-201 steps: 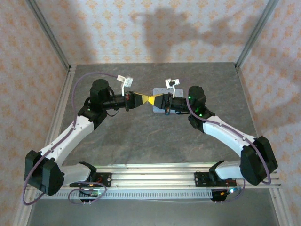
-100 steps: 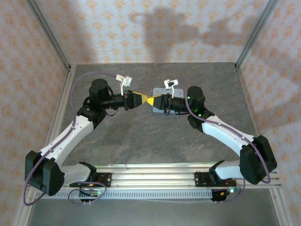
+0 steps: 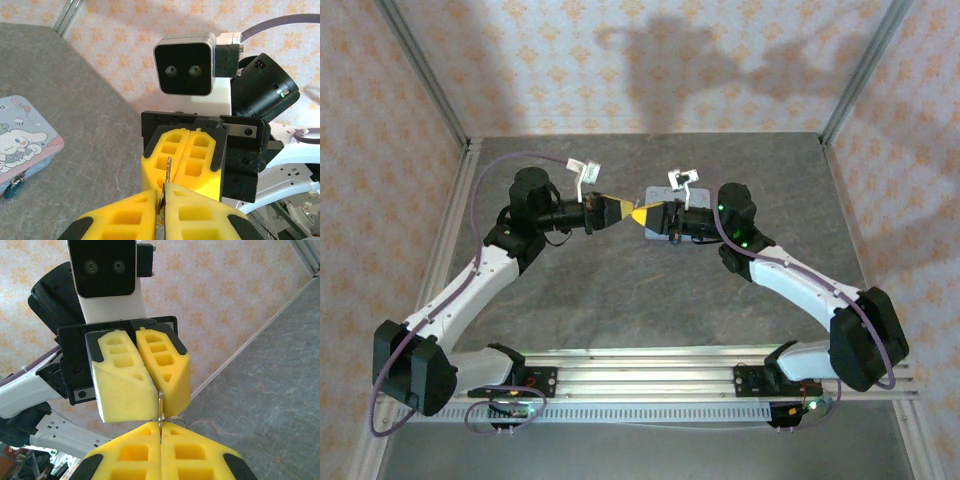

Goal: Unlock the padlock with the key

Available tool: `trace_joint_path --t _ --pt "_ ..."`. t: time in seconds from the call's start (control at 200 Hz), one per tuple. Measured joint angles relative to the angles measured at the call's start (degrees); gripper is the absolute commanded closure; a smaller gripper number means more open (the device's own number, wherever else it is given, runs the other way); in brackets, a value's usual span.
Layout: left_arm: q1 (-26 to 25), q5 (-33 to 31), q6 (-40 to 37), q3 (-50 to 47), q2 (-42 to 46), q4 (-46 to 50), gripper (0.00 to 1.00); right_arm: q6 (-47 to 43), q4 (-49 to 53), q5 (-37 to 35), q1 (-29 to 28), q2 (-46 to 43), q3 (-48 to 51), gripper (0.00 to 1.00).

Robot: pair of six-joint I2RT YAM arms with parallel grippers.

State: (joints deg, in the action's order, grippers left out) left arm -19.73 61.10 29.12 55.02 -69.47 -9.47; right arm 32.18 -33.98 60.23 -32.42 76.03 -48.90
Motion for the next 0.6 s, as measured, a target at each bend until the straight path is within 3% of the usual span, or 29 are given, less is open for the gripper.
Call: trace_joint_path --t 0.601 --pt "-0.2 0.5 -1.1 -0.1 0.0 0.4 0.9 0.1 -0.4 0.5 0.0 0.4 0.0 1.0"
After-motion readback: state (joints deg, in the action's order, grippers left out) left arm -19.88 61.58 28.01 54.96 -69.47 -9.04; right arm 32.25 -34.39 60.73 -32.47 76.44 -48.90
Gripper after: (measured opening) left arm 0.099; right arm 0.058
